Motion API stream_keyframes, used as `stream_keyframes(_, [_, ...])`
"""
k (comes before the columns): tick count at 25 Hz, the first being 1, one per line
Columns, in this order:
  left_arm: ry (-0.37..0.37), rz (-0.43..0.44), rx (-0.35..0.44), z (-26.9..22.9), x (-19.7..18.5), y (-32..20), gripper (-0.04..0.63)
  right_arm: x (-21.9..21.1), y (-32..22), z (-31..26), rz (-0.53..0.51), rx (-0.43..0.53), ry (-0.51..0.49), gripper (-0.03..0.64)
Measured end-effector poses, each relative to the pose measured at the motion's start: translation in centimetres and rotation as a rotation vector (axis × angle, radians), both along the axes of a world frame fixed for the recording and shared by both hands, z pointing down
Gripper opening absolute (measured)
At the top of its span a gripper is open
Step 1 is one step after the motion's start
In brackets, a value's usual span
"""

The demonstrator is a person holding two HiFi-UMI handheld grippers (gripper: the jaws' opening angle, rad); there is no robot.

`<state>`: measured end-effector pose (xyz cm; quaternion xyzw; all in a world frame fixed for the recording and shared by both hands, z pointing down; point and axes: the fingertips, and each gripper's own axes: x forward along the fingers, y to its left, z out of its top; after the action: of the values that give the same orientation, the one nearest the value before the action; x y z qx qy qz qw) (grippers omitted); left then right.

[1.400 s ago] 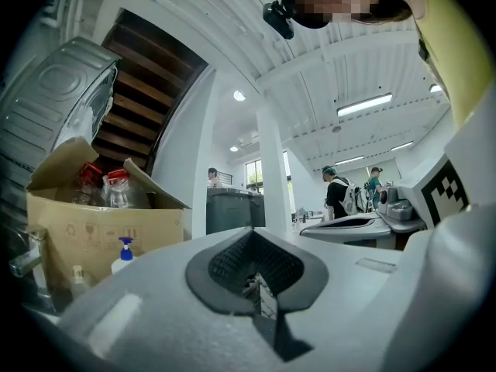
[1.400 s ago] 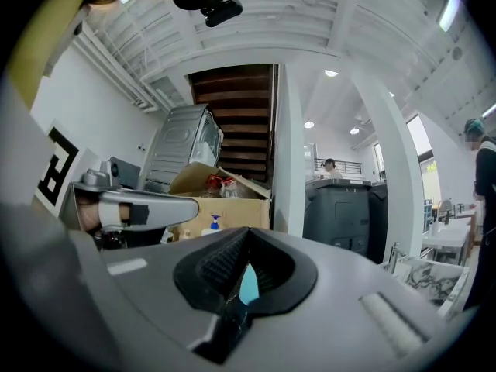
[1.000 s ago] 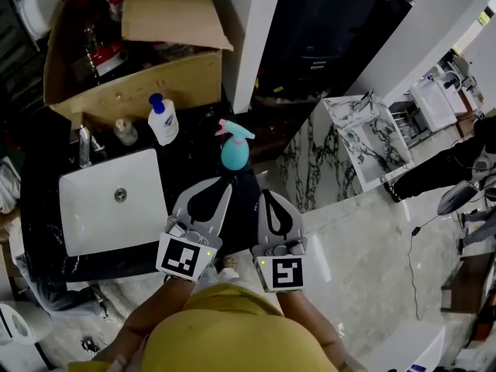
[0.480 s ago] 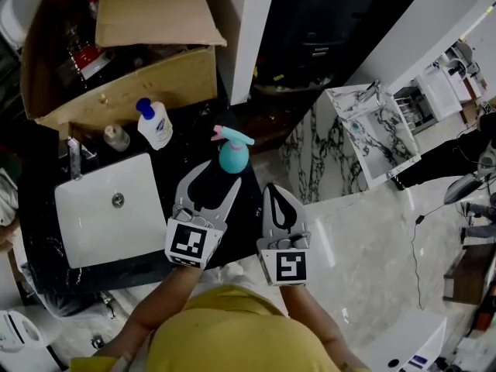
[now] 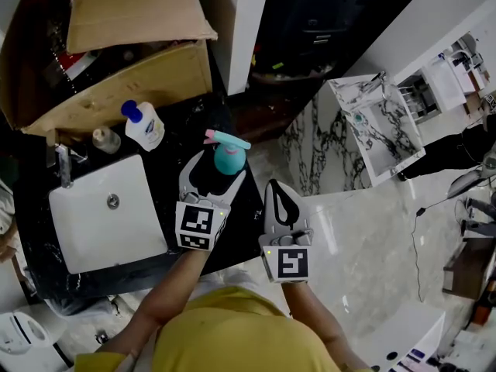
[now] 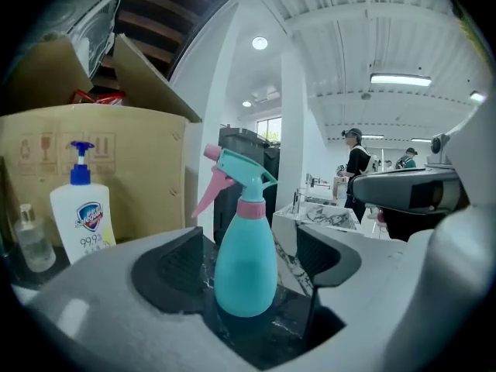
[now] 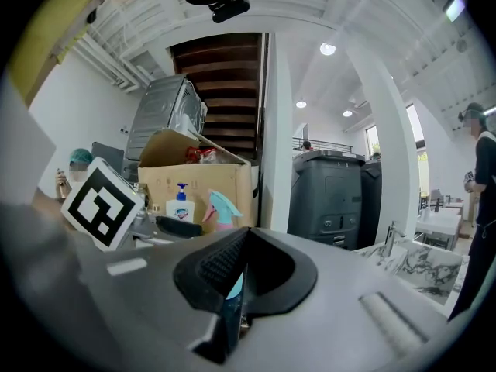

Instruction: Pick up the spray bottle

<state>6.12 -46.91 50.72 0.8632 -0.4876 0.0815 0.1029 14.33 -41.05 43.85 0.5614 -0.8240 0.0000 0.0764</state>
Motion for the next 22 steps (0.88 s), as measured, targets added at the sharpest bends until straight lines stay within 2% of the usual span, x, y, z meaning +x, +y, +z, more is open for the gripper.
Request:
stream_keyframes(8, [0.018,-0.001,-0.057,2.5,1.3,-2.0,0.434,1.4,-0.8,1.2,0.025,-0.03,0.002,0.0])
stream_keyframes(11, [-0.009,0.001,-0.056,3.3,1.6,-2.8,0.448,1.7,-1.0,1.6,0.032,-0.043,0.004,0.0])
stream_keyframes(15, [-0.082,0.028,-0.001,3.6,2.1,-3.7,0.448,2.1,-1.1,2.0,0.039,-0.051,0.012,0.0])
stream_keyframes(20, [-0.117,0.054,0.008,4.4,2.8,-4.1,0.437,2.5,-1.1,2.4,0.05,-0.059,0.017,0.0])
stream_keyframes(22, [-0.127,0.057,0.022,4.3,2.8,-4.2,0.376,2.7,-1.1,2.5,0.062,-0.07,0.004,0.0])
